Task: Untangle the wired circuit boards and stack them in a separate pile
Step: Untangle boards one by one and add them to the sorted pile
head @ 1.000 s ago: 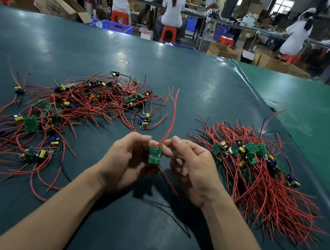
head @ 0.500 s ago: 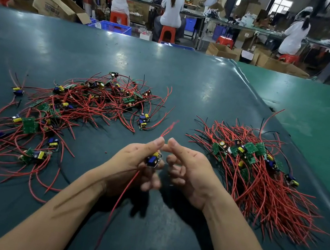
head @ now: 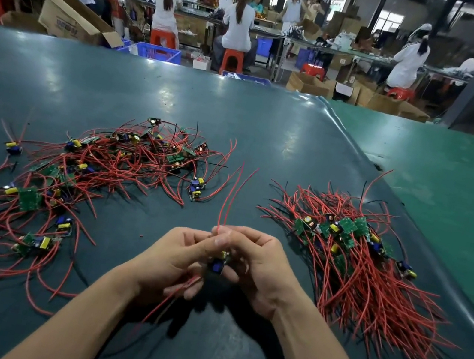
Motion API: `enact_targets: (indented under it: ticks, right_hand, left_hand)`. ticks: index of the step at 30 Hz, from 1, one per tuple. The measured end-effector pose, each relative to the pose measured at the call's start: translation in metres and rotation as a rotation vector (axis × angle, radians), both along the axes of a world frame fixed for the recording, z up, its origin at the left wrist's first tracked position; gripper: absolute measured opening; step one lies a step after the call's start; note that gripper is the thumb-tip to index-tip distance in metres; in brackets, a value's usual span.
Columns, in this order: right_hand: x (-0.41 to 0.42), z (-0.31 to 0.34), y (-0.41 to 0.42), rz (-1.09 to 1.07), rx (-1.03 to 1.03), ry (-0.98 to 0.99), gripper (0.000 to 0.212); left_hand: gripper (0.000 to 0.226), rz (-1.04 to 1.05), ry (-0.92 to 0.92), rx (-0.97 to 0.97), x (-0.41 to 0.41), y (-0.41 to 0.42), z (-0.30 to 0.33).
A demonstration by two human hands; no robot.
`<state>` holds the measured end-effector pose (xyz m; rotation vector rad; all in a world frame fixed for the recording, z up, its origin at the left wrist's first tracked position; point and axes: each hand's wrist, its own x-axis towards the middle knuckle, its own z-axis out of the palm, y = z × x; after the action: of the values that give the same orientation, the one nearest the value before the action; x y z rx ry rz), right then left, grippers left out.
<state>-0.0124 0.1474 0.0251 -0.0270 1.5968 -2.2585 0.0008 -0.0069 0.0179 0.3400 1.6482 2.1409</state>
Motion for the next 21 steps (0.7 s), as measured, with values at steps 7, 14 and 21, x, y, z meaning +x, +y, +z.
enact_targets:
  ticks: [7,14,21]
  right_hand:
    - [-0.001,0.001,0.007,0.061,0.108,-0.010,0.016]
    - [-0.008,0.000,0.010,-0.151,0.069,0.041,0.016]
    - [-0.024,0.004,0.026,-0.500,-0.142,0.047,0.018]
  left_hand:
    - [0.038,0.073,0.031,-0.090,0.002,0.003,-0.001]
    - [0.019,0.114,0.002,-0.085,0.001,0.006,0.003]
    - [0.018,0.027,0.043,-0.174,0.003,0.003,0.004]
